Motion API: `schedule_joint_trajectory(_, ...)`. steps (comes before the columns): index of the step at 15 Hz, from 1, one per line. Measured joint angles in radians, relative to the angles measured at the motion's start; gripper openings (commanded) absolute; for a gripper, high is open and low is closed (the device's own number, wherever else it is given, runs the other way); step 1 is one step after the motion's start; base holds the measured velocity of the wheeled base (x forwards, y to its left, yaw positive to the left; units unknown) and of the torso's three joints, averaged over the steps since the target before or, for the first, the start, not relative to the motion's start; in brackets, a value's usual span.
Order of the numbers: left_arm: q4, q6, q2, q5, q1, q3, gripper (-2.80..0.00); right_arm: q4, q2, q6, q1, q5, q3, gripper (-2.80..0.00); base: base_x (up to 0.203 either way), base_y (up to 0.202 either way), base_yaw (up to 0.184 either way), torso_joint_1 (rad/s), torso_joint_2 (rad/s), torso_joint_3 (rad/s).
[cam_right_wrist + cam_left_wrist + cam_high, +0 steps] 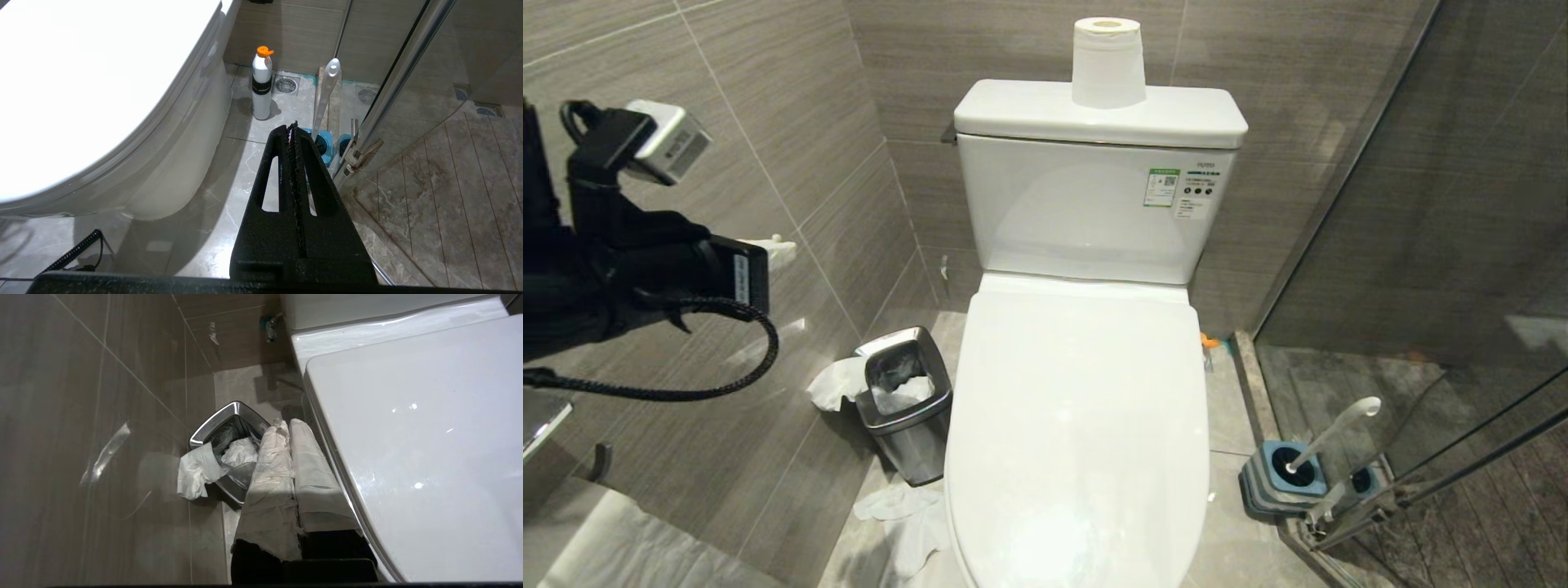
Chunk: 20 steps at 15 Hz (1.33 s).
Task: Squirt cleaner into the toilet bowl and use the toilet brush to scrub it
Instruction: Use the left hand to lift the toilet lid slightly
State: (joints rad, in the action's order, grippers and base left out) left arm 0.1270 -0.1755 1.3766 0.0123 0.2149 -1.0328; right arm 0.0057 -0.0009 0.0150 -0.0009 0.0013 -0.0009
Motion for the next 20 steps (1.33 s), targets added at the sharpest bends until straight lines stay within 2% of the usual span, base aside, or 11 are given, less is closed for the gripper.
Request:
schedule_joint_trajectory(3, 0.048, 0.007, 0.105, -0.016, 0.006, 0.001, -2.8, 0.0, 0.0, 0.0, -0.001, 0.0, 0.0, -2.8, 0.0, 0.0, 0.0, 0.0, 0.0, 0.0)
schedule_joint_trajectory(4, 0.049, 0.009, 0.137, -0.045, -0.001, 0.005, -2.8, 0.0, 0.0, 0.0, -0.001, 0.0, 0.0, -2.8, 0.0, 0.0, 0.0, 0.0, 0.0, 0.0)
schedule_joint_trajectory(11, 0.073, 0.039, 0.343, -0.422, -0.117, 0.062, -2.8, 0.0, 0.0, 0.0, -0.001, 0.0, 0.0, -2.8, 0.0, 0.0, 0.0, 0.0, 0.0, 0.0)
schedule_joint_trajectory(14, 0.181, 0.037, 0.427, -0.507, -0.135, 0.057, -2.8, 0.0, 0.0, 0.0, -0.001, 0.0, 0.0, -2.8, 0.0, 0.0, 0.0, 0.0, 0.0, 0.0)
schedule_joint_trajectory(16, 0.2, 0.043, 0.473, -0.563, -0.137, 0.049, -2.8, 0.0, 0.0, 0.0, -0.001, 0.0, 0.0, -2.8, 0.0, 0.0, 0.0, 0.0, 0.0, 0.0)
schedule_joint_trajectory(20, 0.205, 0.156, 0.52, -0.614, -0.147, 0.047, -2.8, 0.0, 0.0, 0.0, 0.0, 0.0, 0.0, -2.8, 0.0, 0.0, 0.0, 0.0, 0.0, 0.0)
